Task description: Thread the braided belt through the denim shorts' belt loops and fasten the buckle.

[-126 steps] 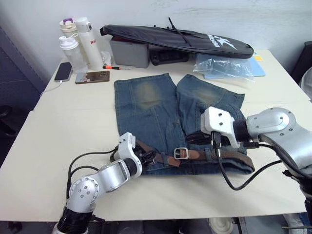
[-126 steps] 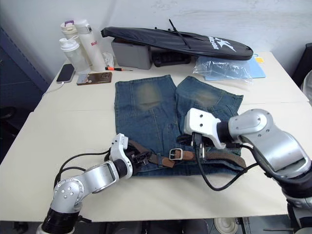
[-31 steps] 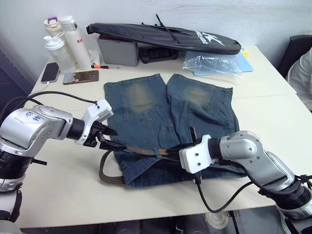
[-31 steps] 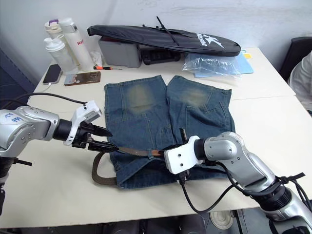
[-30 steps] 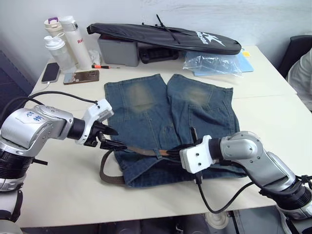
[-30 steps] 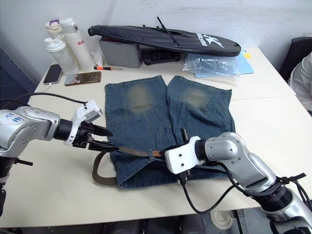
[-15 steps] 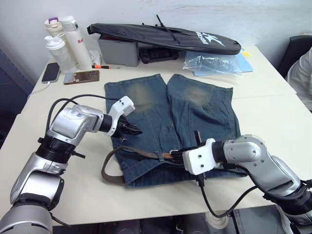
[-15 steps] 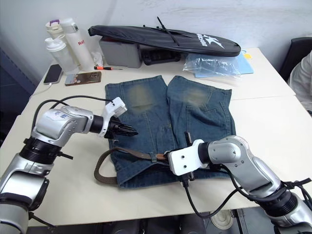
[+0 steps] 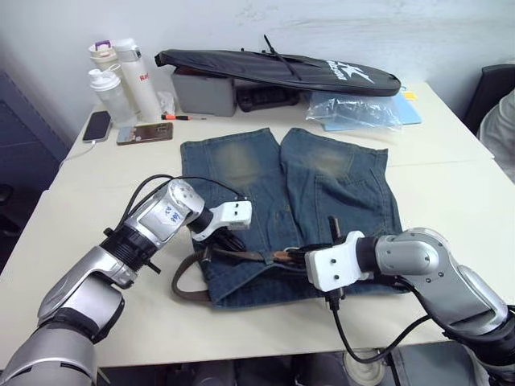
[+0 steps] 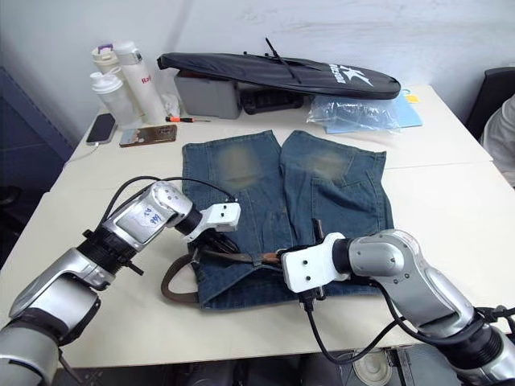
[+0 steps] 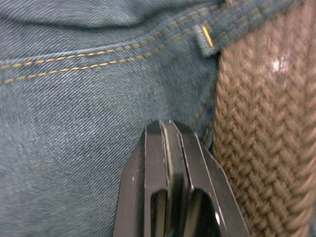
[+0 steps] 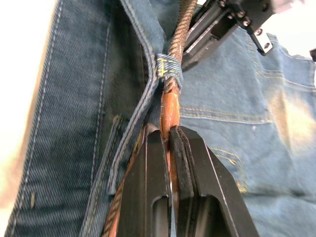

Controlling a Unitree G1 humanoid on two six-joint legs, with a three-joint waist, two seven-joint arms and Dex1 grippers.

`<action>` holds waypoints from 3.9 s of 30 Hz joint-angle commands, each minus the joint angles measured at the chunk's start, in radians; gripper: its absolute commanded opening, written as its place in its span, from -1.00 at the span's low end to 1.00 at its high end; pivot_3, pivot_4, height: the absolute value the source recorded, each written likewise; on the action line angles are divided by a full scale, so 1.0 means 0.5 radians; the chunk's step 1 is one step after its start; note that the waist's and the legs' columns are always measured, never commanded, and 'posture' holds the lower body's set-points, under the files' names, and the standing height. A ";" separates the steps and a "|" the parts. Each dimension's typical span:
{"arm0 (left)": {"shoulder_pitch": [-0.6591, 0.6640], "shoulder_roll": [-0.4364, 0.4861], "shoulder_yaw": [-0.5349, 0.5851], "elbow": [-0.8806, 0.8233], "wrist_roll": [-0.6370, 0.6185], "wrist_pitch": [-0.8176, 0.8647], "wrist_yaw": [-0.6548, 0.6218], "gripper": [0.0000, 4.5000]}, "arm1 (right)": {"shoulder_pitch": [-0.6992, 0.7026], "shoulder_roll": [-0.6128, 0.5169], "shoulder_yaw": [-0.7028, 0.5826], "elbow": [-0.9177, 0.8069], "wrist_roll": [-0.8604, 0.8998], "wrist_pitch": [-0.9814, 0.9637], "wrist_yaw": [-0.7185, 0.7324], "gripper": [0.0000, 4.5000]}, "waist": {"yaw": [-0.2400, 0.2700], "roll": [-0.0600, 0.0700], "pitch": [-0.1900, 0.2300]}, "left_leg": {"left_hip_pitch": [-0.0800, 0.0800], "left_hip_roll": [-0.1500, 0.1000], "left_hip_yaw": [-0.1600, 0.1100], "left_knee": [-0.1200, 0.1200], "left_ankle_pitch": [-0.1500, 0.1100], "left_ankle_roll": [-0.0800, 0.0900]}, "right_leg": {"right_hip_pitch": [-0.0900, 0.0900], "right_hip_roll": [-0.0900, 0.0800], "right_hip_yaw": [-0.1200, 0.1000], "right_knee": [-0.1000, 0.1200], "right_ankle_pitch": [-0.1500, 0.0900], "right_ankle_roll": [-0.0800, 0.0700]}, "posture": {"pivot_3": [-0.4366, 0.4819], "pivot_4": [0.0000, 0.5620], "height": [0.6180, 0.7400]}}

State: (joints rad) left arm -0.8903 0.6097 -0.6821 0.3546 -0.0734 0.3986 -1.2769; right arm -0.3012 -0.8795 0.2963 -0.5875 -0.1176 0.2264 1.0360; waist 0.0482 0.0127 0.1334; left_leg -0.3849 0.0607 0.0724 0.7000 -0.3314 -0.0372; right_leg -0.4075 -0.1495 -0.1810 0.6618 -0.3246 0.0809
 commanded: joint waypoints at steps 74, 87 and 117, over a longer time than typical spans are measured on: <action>0.118 -0.558 0.551 -0.921 0.028 0.641 0.982 0.18 | -0.256 -0.479 -0.639 0.298 0.524 0.103 0.190 -1.00 | -0.042 -0.011 0.029 | -0.006 0.001 0.005 -0.007 0.012 0.003 | -0.009 0.001 0.003 -0.013 0.021 0.005 | -0.05 -0.47 -0.61; 0.098 -0.648 0.649 -0.843 -0.075 0.692 1.000 -0.96 | -0.309 -0.389 -0.653 0.218 0.756 0.476 0.154 -1.00 | -0.042 -0.011 0.028 | -0.006 0.001 0.005 -0.006 0.012 0.003 | -0.009 0.001 0.003 -0.012 0.021 0.005 | -0.05 -0.47 -0.61; 0.311 -0.567 1.156 -1.082 -0.515 1.620 1.382 -1.00 | 0.279 -0.111 -0.181 -0.024 0.260 0.214 -0.342 0.99 | -0.039 -0.013 0.027 | -0.004 -0.001 0.008 -0.005 0.011 0.003 | -0.008 0.000 0.009 -0.011 0.022 0.007 | -0.05 -0.47 -0.61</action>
State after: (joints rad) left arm -0.7331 0.3093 -0.1016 -0.1481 -0.3158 1.2282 -0.5829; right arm -0.1656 -0.9393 0.2028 -0.5973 0.0436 0.3764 0.8806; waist 0.0286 0.0063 0.1471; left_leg -0.3867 0.0604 0.0765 0.6975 -0.3259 -0.0360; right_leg -0.4119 -0.1492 -0.1765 0.6568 -0.3139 0.0842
